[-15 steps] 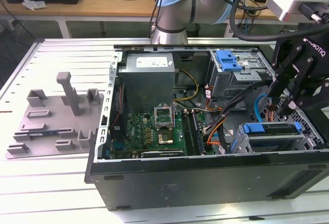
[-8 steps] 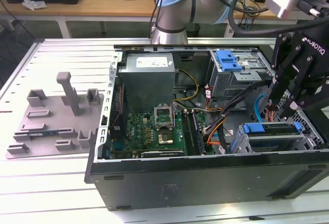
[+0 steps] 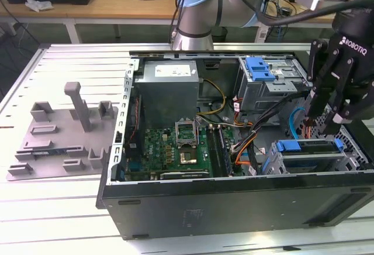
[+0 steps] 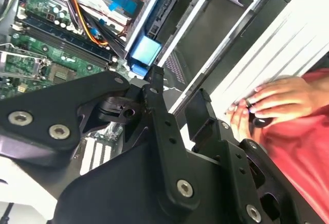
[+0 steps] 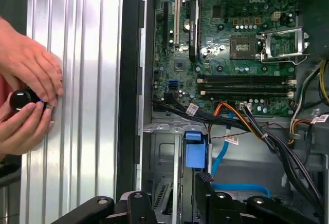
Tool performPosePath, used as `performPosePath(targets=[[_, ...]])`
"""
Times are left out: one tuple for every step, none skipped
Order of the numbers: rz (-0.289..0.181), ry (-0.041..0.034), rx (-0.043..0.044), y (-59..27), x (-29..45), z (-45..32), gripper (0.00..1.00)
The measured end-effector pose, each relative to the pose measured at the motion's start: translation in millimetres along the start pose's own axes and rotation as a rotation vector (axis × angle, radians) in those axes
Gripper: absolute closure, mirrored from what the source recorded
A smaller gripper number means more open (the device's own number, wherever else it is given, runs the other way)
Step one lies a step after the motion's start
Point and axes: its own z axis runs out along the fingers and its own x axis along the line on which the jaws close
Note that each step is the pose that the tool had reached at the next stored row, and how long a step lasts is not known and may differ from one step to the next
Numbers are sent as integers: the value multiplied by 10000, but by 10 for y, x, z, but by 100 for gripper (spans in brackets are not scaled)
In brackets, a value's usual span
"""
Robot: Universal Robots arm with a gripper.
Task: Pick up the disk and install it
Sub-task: 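Insert the first disk wire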
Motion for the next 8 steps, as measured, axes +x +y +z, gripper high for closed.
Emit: performPosePath(targets=[[-19, 129, 1, 0, -35, -7, 55], [-37, 219, 3, -1, -59, -12, 55], [-59, 289, 6, -1, -78, -14, 55], [-87, 352, 11, -1, -95, -17, 55], [-117, 403, 16, -2, -112, -20, 55], [-145, 437, 22, -2, -130, -24, 55], [-168, 457, 26, -3, -154, -27, 55], [-186, 471, 29, -3, -181, -32, 55]])
